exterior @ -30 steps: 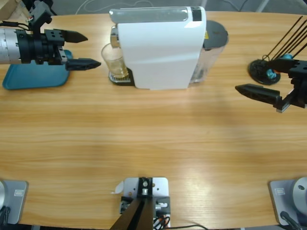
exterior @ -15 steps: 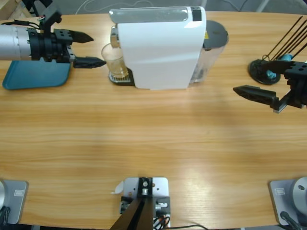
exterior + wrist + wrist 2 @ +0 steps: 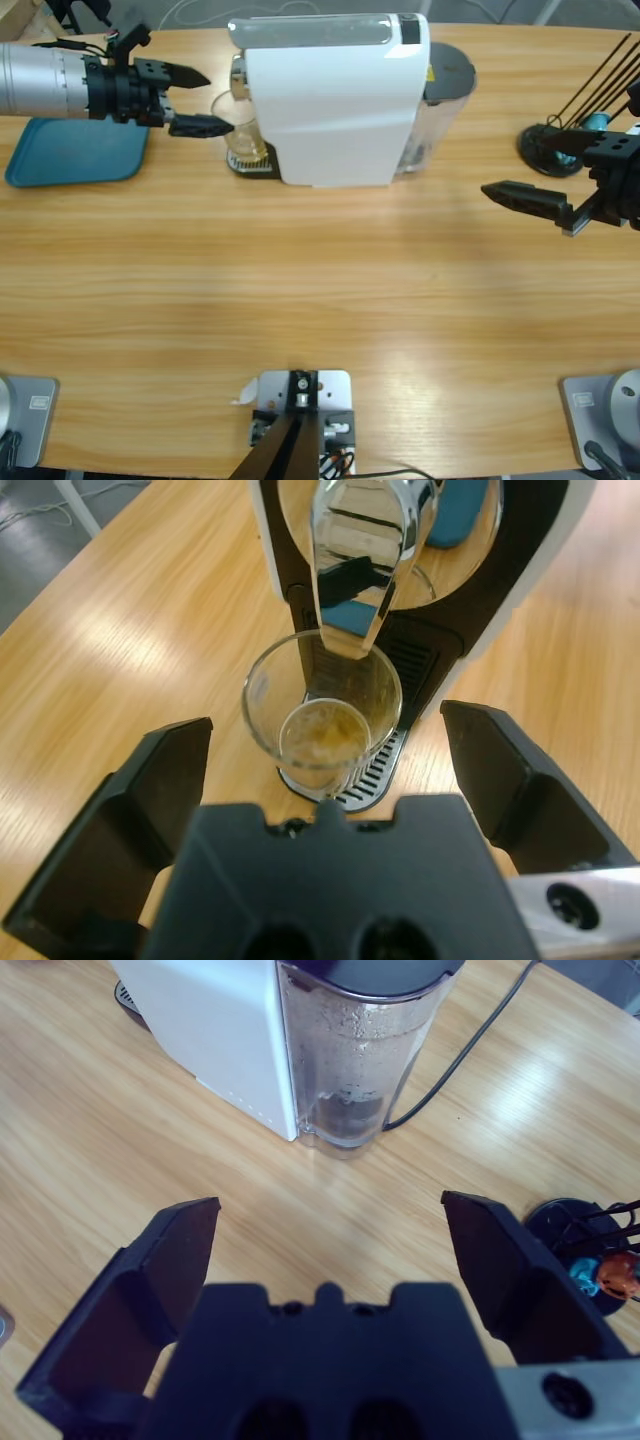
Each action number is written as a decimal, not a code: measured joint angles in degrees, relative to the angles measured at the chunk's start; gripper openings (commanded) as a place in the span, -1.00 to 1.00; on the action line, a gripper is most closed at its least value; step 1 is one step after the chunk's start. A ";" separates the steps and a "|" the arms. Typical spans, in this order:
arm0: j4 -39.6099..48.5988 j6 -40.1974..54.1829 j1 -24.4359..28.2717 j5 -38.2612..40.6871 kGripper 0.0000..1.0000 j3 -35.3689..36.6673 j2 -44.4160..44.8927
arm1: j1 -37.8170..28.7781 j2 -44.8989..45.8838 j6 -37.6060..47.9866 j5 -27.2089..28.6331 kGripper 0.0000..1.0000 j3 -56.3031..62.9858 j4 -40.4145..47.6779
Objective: Pour coffee
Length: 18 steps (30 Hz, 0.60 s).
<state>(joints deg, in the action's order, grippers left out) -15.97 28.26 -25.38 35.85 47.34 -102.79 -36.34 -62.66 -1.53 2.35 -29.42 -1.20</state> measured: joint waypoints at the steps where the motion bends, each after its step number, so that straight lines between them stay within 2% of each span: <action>1: 0.00 0.00 -0.15 0.40 1.00 0.19 -0.35 | 0.00 -0.06 0.00 0.00 1.00 0.00 0.00; 18: -0.05 0.00 -1.48 0.78 1.00 2.04 -2.76 | 0.00 -0.23 0.00 -0.20 1.00 0.00 0.23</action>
<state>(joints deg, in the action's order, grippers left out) -16.02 28.26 -26.86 36.63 49.38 -105.55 -36.34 -62.89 -1.53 2.15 -29.42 -0.97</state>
